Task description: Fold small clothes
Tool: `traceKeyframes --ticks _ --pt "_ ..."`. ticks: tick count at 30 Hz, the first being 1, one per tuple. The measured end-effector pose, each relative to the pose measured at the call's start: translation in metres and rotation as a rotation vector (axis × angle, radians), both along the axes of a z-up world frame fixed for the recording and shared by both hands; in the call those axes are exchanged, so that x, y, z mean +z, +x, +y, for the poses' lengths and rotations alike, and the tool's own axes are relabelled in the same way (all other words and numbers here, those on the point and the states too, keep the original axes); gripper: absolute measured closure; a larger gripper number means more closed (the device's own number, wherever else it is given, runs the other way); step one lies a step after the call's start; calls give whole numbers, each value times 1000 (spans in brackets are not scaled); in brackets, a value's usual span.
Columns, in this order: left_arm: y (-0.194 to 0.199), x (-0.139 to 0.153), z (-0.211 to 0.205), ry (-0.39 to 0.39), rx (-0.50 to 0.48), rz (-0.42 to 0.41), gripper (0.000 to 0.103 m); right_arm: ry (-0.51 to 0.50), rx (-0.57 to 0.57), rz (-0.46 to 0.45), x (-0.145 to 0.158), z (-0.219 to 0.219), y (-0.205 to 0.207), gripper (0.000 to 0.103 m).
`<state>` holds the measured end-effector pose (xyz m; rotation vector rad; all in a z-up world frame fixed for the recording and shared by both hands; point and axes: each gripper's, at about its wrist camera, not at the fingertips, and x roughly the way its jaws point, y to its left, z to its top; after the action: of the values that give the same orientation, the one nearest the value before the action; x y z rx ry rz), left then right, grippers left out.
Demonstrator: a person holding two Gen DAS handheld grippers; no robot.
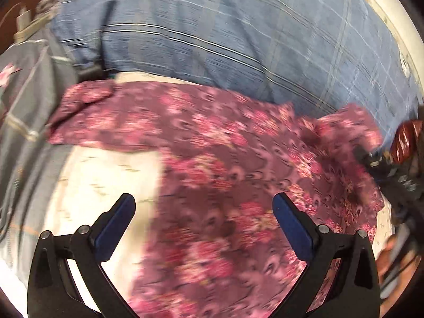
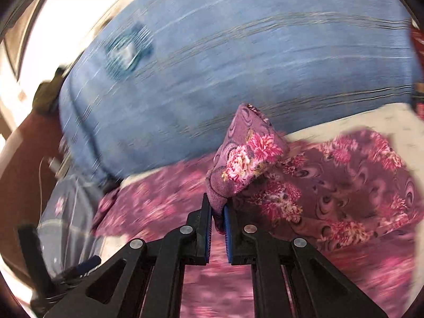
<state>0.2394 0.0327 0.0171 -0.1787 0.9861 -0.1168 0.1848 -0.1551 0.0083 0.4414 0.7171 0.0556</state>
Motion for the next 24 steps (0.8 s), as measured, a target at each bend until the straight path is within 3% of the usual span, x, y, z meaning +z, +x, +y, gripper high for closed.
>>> traceKeyframes --ticks 3,6,9,11,15,20,22,23,24 --pt "-8 2 26 15 57 -7 0 20 66 40 -19 41 14 88" --pt "-12 -1 42 12 89 15 0 20 153 189 -51 76 25 80" --pt "-15 -6 42 -17 88 41 0 21 223 252 -63 82 7 78" --pt "-15 -8 30 -33 63 58 0 59 242 238 -56 63 -14 76" --pt "-9 -20 -8 -91 -22 118 0 137 160 159 -39 -6 -70 56" --pt "12 -53 -64 -206 -93 253 0 333 -101 130 -59 -121 -126 56" --pt "20 -55 -78 -182 -61 227 0 463 -185 104 -73 -157 -140 56" --pt "22 -53 -81 -177 -53 195 4 540 -206 83 -80 -172 -142 55" --pt "27 -50 -84 -174 -49 166 30 595 -208 67 -85 -181 -141 54"
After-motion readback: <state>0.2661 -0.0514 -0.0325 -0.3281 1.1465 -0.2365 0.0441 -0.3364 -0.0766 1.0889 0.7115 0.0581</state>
